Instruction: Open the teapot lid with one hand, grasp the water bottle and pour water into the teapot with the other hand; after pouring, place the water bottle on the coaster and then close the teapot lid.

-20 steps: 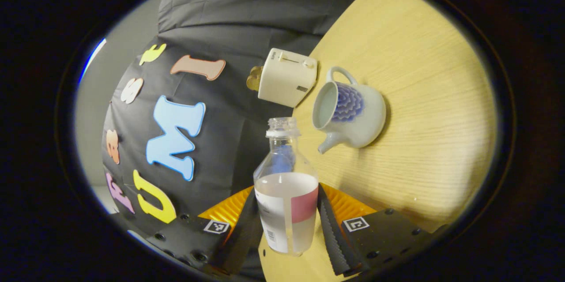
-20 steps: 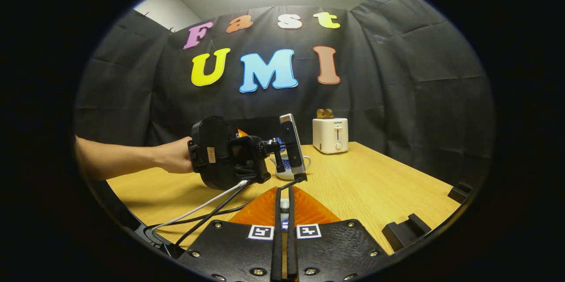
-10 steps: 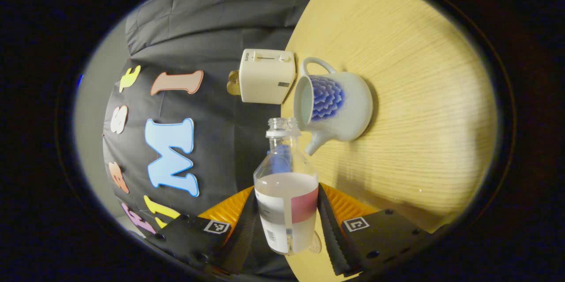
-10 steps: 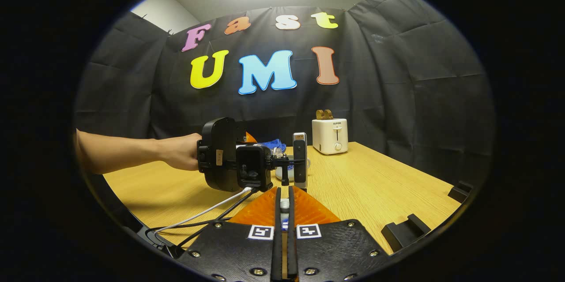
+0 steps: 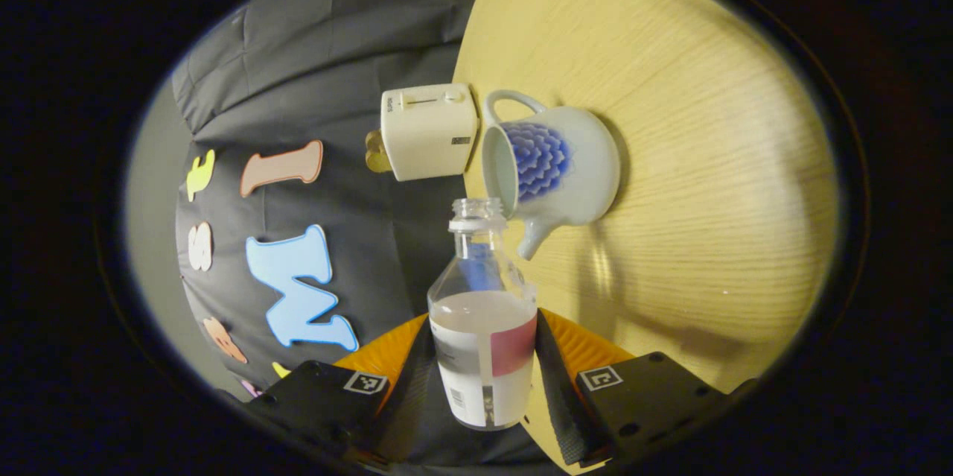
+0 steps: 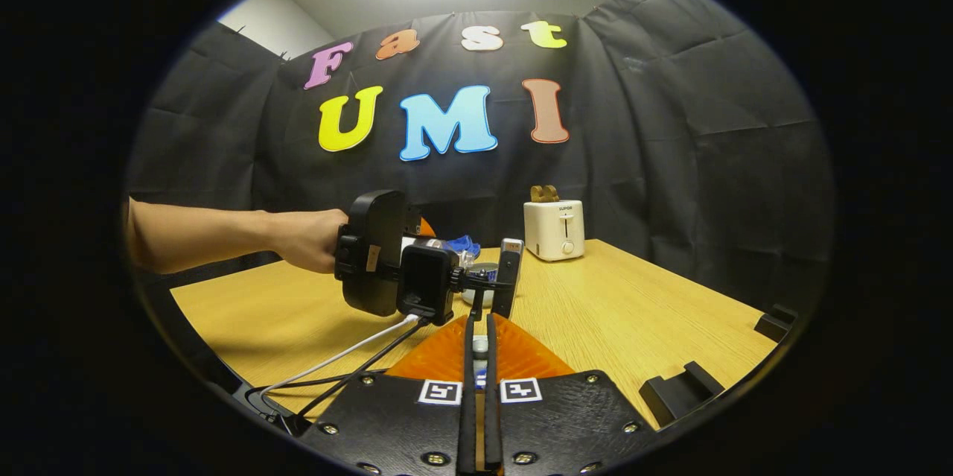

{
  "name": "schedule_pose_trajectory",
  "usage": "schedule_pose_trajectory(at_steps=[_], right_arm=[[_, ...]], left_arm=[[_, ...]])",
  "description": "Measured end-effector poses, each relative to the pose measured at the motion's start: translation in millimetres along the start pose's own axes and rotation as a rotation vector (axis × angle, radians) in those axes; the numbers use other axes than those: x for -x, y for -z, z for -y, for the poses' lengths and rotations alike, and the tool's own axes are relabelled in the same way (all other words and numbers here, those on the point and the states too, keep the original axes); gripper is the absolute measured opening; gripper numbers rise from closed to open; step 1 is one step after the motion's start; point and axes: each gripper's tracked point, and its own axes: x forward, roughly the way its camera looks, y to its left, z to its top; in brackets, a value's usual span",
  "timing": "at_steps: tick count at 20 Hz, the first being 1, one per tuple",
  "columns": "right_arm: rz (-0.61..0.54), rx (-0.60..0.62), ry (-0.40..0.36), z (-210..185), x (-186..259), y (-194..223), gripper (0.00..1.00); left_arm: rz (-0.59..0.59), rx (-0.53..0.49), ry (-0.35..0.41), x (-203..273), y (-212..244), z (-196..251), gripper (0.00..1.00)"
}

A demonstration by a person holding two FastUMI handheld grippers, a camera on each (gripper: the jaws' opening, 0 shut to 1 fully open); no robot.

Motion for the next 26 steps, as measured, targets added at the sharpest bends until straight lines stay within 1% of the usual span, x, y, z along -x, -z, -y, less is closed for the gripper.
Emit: schedule_pose_trajectory(at_steps=[9, 19, 20, 21, 26], right_arm=[[-0.003, -0.01, 0.012, 5.8, 1.7, 1.3, 0.04], [-0.001, -0.015, 0.015, 7.5, 2.7, 1.3, 0.04], [-0.001, -0.017, 0.015, 7.5, 3.2, 1.1, 0.04], [-0.001, -0.017, 0.014, 7.1, 3.6, 1.4, 0.04], [-0.001, -0.017, 0.016, 8.6, 3.5, 2.2, 0.04]], left_arm=[[-0.021, -0.137, 0.007, -0.5, 4.2, 5.3, 0.84], [-0.037, -0.231, 0.009, -0.9, 6.2, 7.5, 0.85], [-0.038, -0.239, 0.01, -0.2, 5.7, 8.6, 0.72], [-0.042, -0.251, 0.012, 0.5, 5.5, 8.4, 0.85], [-0.038, -0.313, 0.002, 2.6, 2.6, 10.0, 0.84]])
